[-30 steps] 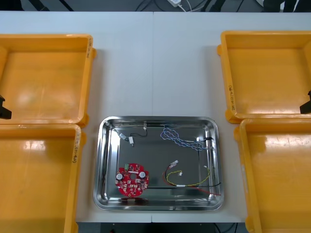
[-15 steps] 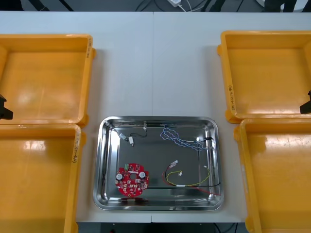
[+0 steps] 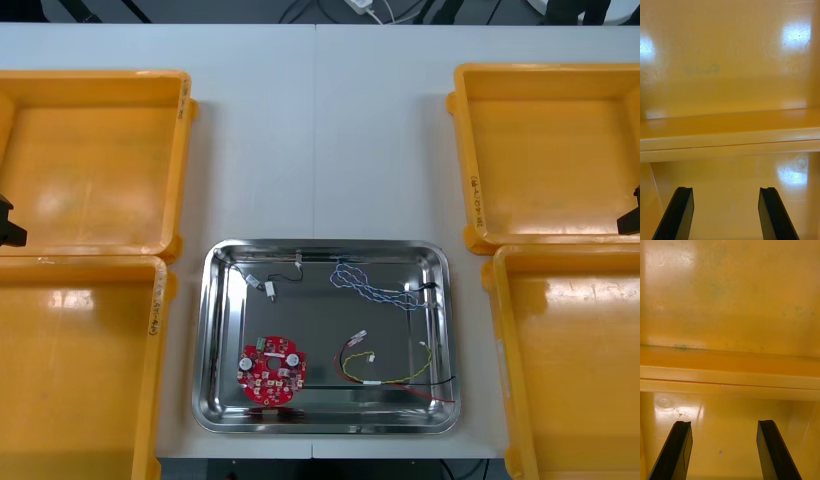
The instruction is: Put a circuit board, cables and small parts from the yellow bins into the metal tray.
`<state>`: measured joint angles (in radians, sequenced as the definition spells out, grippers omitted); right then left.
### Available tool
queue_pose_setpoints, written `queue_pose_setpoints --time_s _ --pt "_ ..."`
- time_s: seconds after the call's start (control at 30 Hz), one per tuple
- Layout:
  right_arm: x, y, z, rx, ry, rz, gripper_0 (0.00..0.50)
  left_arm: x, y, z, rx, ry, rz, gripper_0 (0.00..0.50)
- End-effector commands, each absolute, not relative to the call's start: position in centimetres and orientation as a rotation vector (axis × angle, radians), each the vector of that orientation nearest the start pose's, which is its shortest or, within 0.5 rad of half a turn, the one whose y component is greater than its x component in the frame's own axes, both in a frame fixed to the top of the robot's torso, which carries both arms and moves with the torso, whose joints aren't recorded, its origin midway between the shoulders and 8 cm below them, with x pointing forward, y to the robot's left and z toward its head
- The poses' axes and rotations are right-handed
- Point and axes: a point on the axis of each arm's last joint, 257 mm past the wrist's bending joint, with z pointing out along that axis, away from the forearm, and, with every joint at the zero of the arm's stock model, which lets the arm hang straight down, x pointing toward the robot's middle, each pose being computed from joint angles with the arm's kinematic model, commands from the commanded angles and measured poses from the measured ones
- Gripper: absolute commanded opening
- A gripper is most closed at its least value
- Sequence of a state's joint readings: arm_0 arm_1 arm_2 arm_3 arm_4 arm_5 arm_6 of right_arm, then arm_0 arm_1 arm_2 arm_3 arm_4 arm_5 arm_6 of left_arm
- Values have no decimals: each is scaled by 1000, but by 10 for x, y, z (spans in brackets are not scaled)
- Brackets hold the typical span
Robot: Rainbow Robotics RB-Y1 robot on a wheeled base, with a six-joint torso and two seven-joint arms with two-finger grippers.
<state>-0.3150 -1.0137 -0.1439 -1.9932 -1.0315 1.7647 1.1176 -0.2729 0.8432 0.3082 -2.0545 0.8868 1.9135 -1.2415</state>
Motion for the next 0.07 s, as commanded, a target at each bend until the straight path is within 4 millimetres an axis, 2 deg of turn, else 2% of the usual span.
queue_pose_setpoints --time_s 0.03,0.07 --pt "412 -390 -119 108 2660 -19 500 393 399 -142 4 2676 32 500" --pt "412 -390 -119 108 2660 -19 500 393 399 -142 4 2676 32 500"
